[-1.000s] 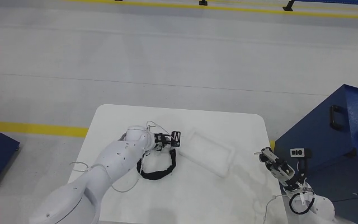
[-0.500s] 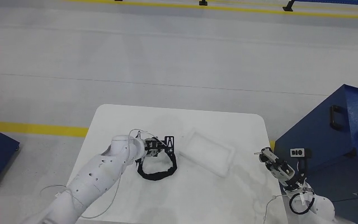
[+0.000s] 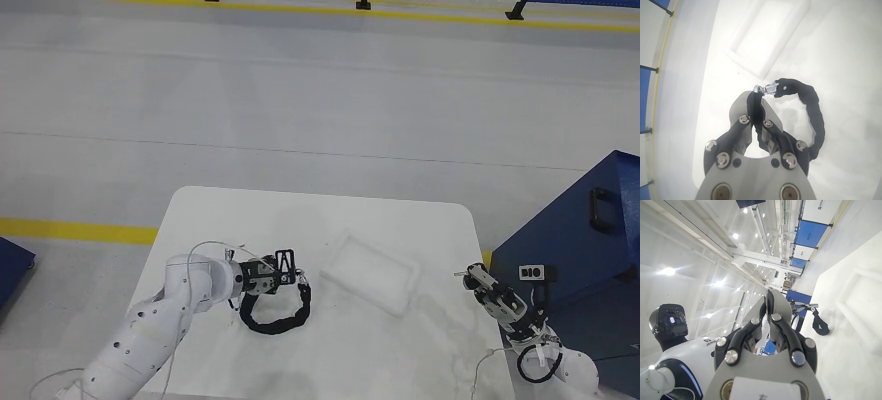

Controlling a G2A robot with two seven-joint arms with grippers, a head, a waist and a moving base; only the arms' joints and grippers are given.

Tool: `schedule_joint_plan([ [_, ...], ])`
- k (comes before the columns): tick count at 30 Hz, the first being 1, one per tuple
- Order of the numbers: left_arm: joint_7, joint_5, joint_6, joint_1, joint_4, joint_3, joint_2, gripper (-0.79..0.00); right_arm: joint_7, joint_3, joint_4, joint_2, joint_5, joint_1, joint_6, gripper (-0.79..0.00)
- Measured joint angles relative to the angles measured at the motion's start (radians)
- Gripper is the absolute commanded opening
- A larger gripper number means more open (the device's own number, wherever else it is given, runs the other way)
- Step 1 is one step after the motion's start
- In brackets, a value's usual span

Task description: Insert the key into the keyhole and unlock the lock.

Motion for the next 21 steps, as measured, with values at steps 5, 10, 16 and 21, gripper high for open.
schedule_joint_plan([
  [5, 0.038, -0.072, -0.038, -0.001, 0.028, -0.019, 0.001, -0.785, 0.000, 0.000, 0.000, 0.000, 0.000, 0.000, 0.000, -0.785],
  [10, 0.013, -0.071, -0.035, -0.006, 0.038, -0.014, -0.001, -0.785, 0.000, 0.000, 0.000, 0.000, 0.000, 0.000, 0.000, -0.785],
  [16, -0.104, -0.018, 0.007, -0.014, 0.025, 0.023, -0.010, -0.785, 0.000, 0.000, 0.000, 0.000, 0.000, 0.000, 0.000, -0.785],
  [21, -0.193, 0.005, 0.033, -0.041, 0.046, 0.085, -0.032, -0.785, 0.000, 0.000, 0.000, 0.000, 0.000, 0.000, 0.000, -0.785],
])
